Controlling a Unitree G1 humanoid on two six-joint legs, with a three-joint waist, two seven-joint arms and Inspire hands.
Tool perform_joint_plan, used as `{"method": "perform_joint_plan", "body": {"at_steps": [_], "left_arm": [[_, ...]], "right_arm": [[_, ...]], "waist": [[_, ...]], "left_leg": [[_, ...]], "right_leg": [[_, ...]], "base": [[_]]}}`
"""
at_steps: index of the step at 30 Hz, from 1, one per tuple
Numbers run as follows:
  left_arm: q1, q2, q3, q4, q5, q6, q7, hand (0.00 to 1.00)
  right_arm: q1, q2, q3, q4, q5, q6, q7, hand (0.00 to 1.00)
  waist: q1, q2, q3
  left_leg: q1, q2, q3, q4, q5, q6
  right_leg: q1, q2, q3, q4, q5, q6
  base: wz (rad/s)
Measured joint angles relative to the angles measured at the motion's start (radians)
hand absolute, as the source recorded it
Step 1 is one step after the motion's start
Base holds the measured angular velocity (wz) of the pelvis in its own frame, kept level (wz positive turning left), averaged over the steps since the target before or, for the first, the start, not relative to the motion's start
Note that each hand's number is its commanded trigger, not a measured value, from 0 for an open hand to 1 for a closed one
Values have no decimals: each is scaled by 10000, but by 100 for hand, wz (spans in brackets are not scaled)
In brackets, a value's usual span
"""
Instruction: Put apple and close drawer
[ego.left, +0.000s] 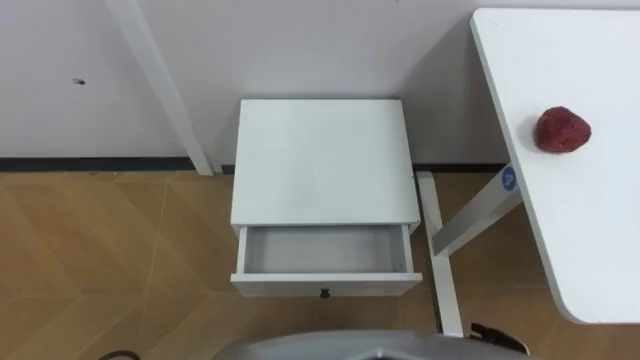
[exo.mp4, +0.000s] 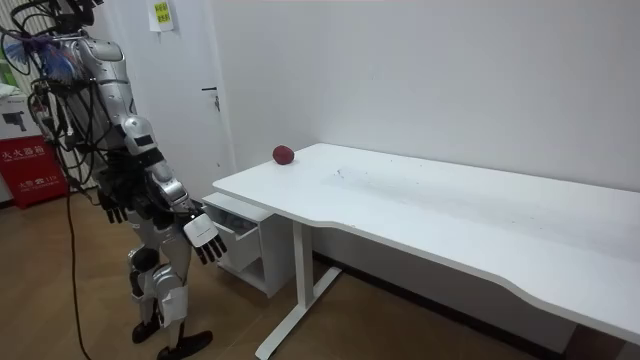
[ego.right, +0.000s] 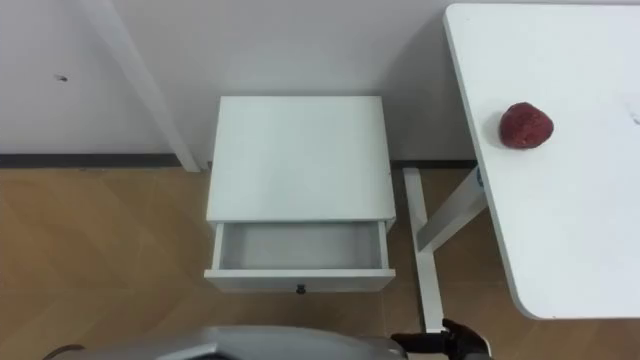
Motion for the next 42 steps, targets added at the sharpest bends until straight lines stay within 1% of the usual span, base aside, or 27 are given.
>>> {"method": "perform_joint_plan", "body": {"at_steps": [2, 4, 6, 8, 10, 11, 14, 15, 16, 17, 18, 19, 20, 21, 23, 24, 25, 27, 28, 31, 32, 35, 36, 38, 40, 41, 42], "left_arm": [[3, 0, 1, 0, 1, 3, -3, 0], [1, -3, 5, 0, -1, 14, -22, 0], [-16, -2, 22, 0, -16, 23, -31, 0], [-56, -6, 23, 0, -16, 27, -6, 0], [-38, -14, 129, 9, -4, 4, 64, 0], [-31, -16, 187, 13, -10, 4, 95, 0], [-17, -8, 573, 36, -85, -9, 303, 0], [-4, -6, 806, 40, -83, -9, 353, 0], [24, -13, 1063, 36, -91, -9, 449, 0], [33, -11, 1156, 32, -99, -9, 486, 0], [43, -2, 1365, 31, -86, -11, 548, 0], [50, 6, 1530, 31, -93, -11, 685, 0], [144, 42, 1601, 50, -102, -21, 733, 0], [127, 61, 1621, 75, -99, -25, 748, 0], [216, 77, 1868, 53, -102, -27, 897, 0], [229, 99, 1882, 49, -102, -27, 907, 0], [238, 140, 1883, 47, -128, -27, 924, 0], [220, 201, 1881, 48, -241, -27, 930, 0], [219, 244, 1882, 58, -267, -25, 930, 0], [254, 389, 1880, -27, -270, 2, 928, 0], [271, 416, 1882, -82, -270, 3, 927, 0], [377, 563, 1939, -574, -270, 7, 921, 0], [398, 570, 1953, -654, -268, 5, 933, 0], [413, 578, 1959, -730, -203, -3, 1065, 0], [385, 578, 1962, -850, -169, -19, 1101, 0], [406, 577, 1965, -937, -169, -18, 1107, 0], [494, 578, 1966, -1155, -172, -32, 1143, 0]], "right_arm": [[0, 0, 0, 0, -1, 0, 0, 0], [6, -1, 1, 3, 18, 0, 1, 0], [3, -1, 0, 3, 75, 1, 4, 0], [-1, 1, 3, 7, 341, 1, -20, 0], [110, 20, -87, 45, 1202, 1, -143, 0], [103, 37, -183, 47, 1358, 1, -180, 0], [232, 56, -1025, 265, 2849, 33, -282, 0], [277, 54, -1512, 322, 3535, 73, -344, 0], [391, 58, -1950, 300, 4316, 102, -411, 0], [450, 57, -2098, 293, 4703, 102, -442, 0], [522, 56, -2516, 269, 5540, 113, -496, 0], [568, 59, -2966, 215, 6355, 153, -601, 0], [578, 60, -3567, 128, 7330, 206, -747, 0], [575, 56, -3849, 101, 7867, 207, -808, 0], [658, 44, -4834, -136, 10078, 210, -1173, 0], [681, 48, -5001, -252, 10631, 208, -1301, 0], [690, 42, -5279, -434, 11510, 194, -1530, 0], [693, 39, -5511, -724, 12357, 171, -1825, 0], [663, 23, -5577, -871, 12771, 157, -1959, 0], [614, 24, -5912, -1491, 13298, 140, -2409, 0], [599, 23, -5970, -1654, 13372, 126, -2529, 0], [324, -16, -6561, -2587, 13645, -28, -3468, 0], [276, -19, -6685, -2801, 13692, -57, -3691, 0], [134, -98, -6786, -3714, 13681, -363, -4469, 0], [128, -130, -7089, -4674, 13661, -491, -5141, 0], [156, -171, -7098, -4983, 13661, -575, -5349, 0], [196, -289, -7113, -5489, 13661, -781, -5730, 0]], "waist": [[7, -7, -2], [21, -2, -40], [12, 6, -49], [23, 12, -52], [14, 8, -64], [5, -1, -63], [-24, 7, -58], [-29, -3, -44], [-45, 2, -47], [-89, 8, -49], [-199, -6, -37], [-355, 24, -51], [-505, -9, -34], [-563, -2, -38], [-749, 15, -43], [-800, 17, -44], [-845, -4, -62], [-873, -11, -63], [-877, -47, -81], [-957, -177, -129], [-966, -209, -129], [-1048, -382, -119], [-1067, -388, -122], [-1146, -406, -120], [-1192, -403, -117], [-1200, -401, -115], [-1225, -391, -115]], "left_leg": [[0, 0, 0, -1, 0, 0], [2, 2, 33, 13, 0, -1], [5, 3, 30, 6, 0, -1], [-10, 4, 43, -16, 0, -1], [5, 4, 71, -33, 0, -1], [19, 4, 94, -48, 0, -1], [136, -3, 66, -168, 0, -1], [215, -3, 126, -205, 0, 0], [278, 1, 150, -215, 0, -1], [286, 2, 146, -208, -4, 0], [285, 2, 145, -204, -5, 1], [285, 3, 152, -198, -5, 0], [286, 4, 151, -195, -5, 0], [287, 4, 150, -191, -5, 0], [279, 9, 181, -182, -5, 0], [278, 8, 199, -180, -5, 0], [278, 16, 292, -180, -5, 1], [274, 21, 407, -181, -5, 1], [272, 22, 416, -182, -5, 3], [212, -1, 433, -148, -9, 13], [199, 0, 432, -134, -12, 16], [84, 7, 443, -111, -13, 18], [82, 7, 444, -110, -12, 19], [72, 3, 461, -111, -13, 20], [22, 4, 452, -137, -14, 22], [10, 6, 456, -153, -14, 22], [-13, 6, 457, -159, -14, 21]], "right_leg": [[-1, 1, 0, 0, -2, 1], [-26, 2, 5, 0, -3, 1], [-38, 1, 7, -2, -3, 1], [-76, 0, 17, 7, -2, 0], [-74, 3, 46, 20, -1, 0], [-61, 3, 56, 22, -1, 1], [29, 5, 85, 12, -2, 2], [78, 10, 131, 13, -2, 3], [141, 15, 144, 7, -3, 4], [166, 15, 127, 4, -4, 5], [171, 12, 123, 6, -4, 6], [170, 12, 130, 6, -4, 6], [164, 13, 140, 15, -4, 5], [151, 16, 168, 25, -4, 5], [60, 18, 281, 129, -10, 1], [33, 14, 314, 164, -22, -1], [-16, 16, 397, 190, -31, -4], [-75, 15, 464, 237, -32, -6], [-124, 12, 513, 281, -36, -9], [-186, -19, 484, 349, -77, 8], [-188, -21, 487, 350, -80, 10], [-281, -20, 500, 353, -81, 10], [-290, -19, 500, 363, -80, 10], [-318, -16, 495, 380, -80, 12], [-369, -16, 483, 378, -79, 12], [-386, -14, 478, 375, -79, 12], [-404, -9, 472, 372, -79, 12]], "base": [[0], [0], [0], [0], [0], [0], [0], [-5], [-3], [0], [3], [0], [0], [-8], [-12], [-14], [-14], [-15], [-12], [0], [4], [0], [0], [-2], [0], [0], [0]]}}
